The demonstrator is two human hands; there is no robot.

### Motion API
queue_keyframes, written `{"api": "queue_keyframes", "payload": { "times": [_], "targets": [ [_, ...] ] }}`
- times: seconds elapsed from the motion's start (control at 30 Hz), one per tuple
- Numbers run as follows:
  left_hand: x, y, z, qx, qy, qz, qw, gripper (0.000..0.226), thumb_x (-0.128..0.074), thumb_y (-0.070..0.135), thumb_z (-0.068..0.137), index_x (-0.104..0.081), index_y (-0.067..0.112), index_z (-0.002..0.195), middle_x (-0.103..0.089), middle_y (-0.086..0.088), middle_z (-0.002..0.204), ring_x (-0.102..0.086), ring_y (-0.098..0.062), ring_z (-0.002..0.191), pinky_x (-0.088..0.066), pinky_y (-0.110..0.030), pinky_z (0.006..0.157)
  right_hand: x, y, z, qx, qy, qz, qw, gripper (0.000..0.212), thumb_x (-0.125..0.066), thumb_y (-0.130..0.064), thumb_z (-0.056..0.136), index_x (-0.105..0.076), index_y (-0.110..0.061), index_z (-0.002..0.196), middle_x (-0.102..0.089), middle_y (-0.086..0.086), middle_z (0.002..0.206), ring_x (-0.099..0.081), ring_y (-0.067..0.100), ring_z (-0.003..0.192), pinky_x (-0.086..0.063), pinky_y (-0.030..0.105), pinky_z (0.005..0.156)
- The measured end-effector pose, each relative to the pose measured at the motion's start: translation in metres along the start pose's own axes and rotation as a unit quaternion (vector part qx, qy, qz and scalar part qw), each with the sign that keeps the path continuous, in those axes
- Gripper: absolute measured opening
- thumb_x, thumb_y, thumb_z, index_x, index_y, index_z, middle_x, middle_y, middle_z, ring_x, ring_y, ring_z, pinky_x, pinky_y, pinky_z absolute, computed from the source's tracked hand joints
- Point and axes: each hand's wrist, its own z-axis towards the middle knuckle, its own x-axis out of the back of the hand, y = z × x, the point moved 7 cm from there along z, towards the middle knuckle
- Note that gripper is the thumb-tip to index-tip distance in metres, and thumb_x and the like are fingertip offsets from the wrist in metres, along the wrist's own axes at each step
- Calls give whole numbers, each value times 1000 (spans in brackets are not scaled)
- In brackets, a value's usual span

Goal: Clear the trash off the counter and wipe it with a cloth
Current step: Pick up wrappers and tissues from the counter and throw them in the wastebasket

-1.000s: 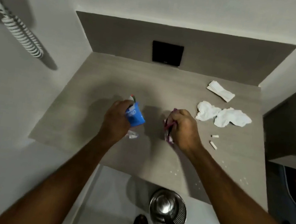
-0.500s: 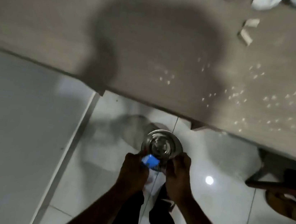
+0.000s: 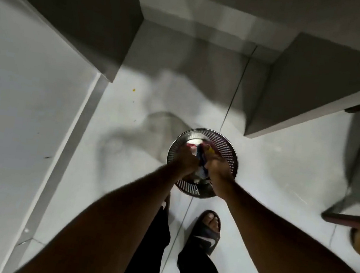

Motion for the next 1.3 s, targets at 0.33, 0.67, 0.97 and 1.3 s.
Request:
{"api": "queue_keyframes", "payload": {
  "times": [0.33, 0.67, 0.97, 1.3],
  "targets": [
    [103, 113, -158, -274, 99, 204, 935, 27, -50, 13, 92, -64, 9, 115, -73, -19, 96, -70, -34, 85, -53, -32, 71, 16, -113, -147, 237, 78, -335, 909, 20, -57, -20, 94, -71, -6, 91, -72, 9, 85, -67, 21, 74, -43, 10, 55],
    [231, 301, -379, -523, 139, 308, 783, 29, -52, 16, 89, -75, 2, 101, -78, -13, 94, -73, -27, 84, -60, -32, 77, 30, -313, -392, 429, 97, -351, 827, 13, -69, -13, 80, -74, -19, 90, -73, 0, 89, -67, 17, 82, -48, 18, 74],
    [317, 462, -297, -464, 201, 430, 748, 35, -29, 9, 98, -54, 6, 123, -56, -16, 127, -56, -32, 114, -46, -40, 97, 73, -535, -362, 408, 254, -376, 792, 28, -59, -23, 90, -71, -9, 110, -71, 14, 115, -64, 31, 103, -52, 38, 93],
    [288, 553, -178, -504, 108, 521, 680, 31, -53, 9, 89, -66, 13, 116, -61, -18, 119, -60, -38, 103, -55, -40, 87, 78, -579, -235, 226, 261, -601, 721, 35, -54, -32, 87, -66, -11, 113, -63, 15, 110, -60, 32, 100, -51, 37, 82]
  ]
}}
